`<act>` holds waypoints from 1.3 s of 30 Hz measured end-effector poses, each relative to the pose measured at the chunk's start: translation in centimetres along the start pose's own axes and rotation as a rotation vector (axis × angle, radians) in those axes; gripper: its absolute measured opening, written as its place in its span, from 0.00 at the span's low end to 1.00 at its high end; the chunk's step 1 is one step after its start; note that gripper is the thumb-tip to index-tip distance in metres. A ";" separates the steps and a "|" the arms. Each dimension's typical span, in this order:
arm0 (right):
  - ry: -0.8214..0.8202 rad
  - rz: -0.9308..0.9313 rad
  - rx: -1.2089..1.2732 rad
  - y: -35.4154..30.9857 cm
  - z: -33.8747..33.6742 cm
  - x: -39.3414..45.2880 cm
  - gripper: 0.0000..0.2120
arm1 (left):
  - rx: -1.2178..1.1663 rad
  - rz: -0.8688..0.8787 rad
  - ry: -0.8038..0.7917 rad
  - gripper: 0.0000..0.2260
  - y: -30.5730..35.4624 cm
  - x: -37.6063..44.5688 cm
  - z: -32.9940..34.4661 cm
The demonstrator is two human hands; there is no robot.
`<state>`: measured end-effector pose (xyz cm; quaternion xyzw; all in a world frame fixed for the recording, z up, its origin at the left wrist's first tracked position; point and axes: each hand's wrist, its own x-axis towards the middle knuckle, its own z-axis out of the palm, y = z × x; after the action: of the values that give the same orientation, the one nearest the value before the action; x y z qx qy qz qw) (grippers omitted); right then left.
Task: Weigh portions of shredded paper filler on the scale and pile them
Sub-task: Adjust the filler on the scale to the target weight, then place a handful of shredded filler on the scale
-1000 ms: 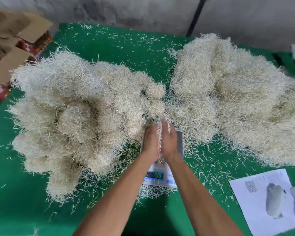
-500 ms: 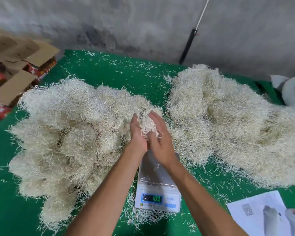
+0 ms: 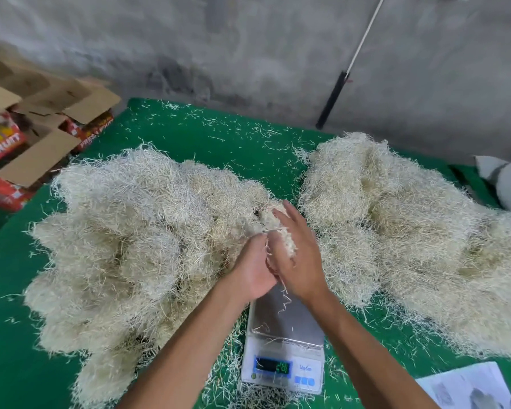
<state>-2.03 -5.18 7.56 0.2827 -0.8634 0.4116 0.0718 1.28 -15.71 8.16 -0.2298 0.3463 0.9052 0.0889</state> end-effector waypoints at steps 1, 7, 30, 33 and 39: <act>0.014 -0.004 0.033 0.2 -0.3 -0.7 0.22 | -0.022 0.032 -0.002 0.16 0.9 -0.4 -0.3; -0.013 -0.174 0.029 -2.3 1.8 -3.4 0.22 | -0.092 -0.037 0.041 0.09 -0.8 -1.8 -0.4; 0.022 0.090 -0.004 2.5 -3.8 10.5 0.27 | -0.294 0.045 0.296 0.28 -4.5 2.6 -1.7; 0.053 0.175 -0.094 6.8 -5.2 9.3 0.28 | -0.157 0.123 0.305 0.21 -5.3 3.1 -1.5; -0.106 0.243 -0.068 16.3 -5.3 0.7 0.27 | 0.389 0.265 0.325 0.09 -9.6 7.1 1.8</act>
<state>-12.12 6.67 0.40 0.1945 -0.9074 0.3722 -0.0147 -2.59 -7.33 0.34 -0.3033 0.5502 0.7767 -0.0443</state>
